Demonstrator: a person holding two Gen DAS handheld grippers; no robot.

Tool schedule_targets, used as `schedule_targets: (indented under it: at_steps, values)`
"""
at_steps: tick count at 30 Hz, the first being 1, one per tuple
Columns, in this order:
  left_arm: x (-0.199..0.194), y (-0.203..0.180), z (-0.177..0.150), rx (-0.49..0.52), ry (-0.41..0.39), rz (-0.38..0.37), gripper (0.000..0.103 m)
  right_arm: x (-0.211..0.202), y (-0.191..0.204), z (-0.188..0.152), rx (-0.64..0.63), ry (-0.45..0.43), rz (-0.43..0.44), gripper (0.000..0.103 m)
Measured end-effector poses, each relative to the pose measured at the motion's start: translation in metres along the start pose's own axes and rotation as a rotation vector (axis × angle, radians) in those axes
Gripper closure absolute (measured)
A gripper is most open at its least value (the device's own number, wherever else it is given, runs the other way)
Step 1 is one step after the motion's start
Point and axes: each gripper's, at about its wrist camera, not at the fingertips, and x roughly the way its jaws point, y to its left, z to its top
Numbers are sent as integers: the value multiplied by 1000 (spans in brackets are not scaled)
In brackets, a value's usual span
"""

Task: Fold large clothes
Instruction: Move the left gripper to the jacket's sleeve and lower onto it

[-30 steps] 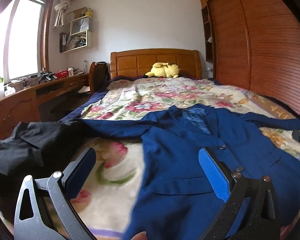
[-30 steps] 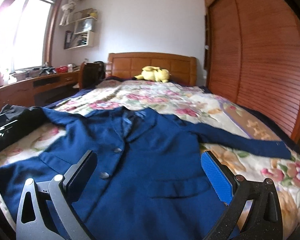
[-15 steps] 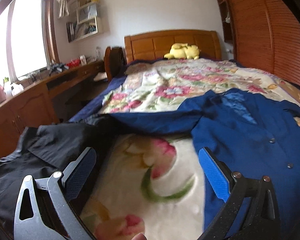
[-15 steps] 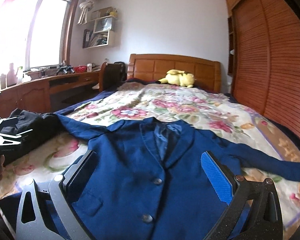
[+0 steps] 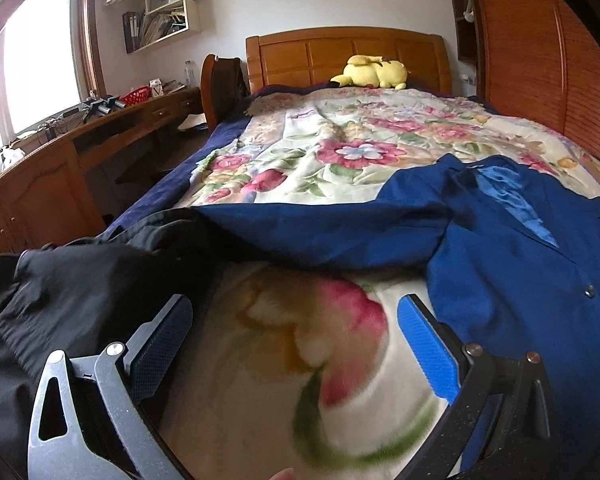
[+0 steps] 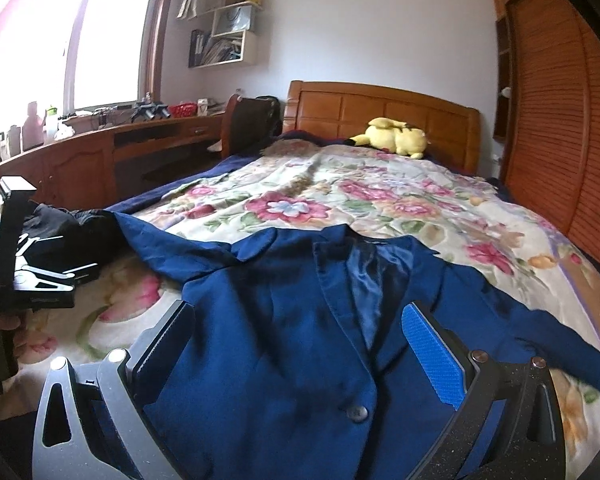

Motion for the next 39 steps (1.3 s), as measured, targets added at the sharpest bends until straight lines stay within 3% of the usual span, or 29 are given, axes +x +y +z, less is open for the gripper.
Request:
schedule_targets:
  at_steps: [5, 13, 20, 27, 34, 37, 39]
  values:
    - [21, -6, 13, 20, 24, 5, 0, 9, -6, -10, -4, 17, 35, 0]
    - [55, -9, 42, -5, 52, -3, 0, 9, -6, -13, -28, 39, 14, 0]
    - [84, -7, 63, -76, 122, 5, 0, 14, -1, -10, -36, 35, 15, 0]
    - [102, -13, 44, -121, 212, -2, 0, 14, -2, -11, -26, 27, 18, 0]
    - [120, -12, 25, -191, 284, -68, 1, 13, -1, -14, -23, 24, 24, 0]
    - [129, -8, 25, -242, 302, -138, 15, 14, -2, -14, -23, 25, 22, 0]
    - [134, -6, 27, -265, 308, -172, 31, 13, -2, -14, -24, 22, 17, 0]
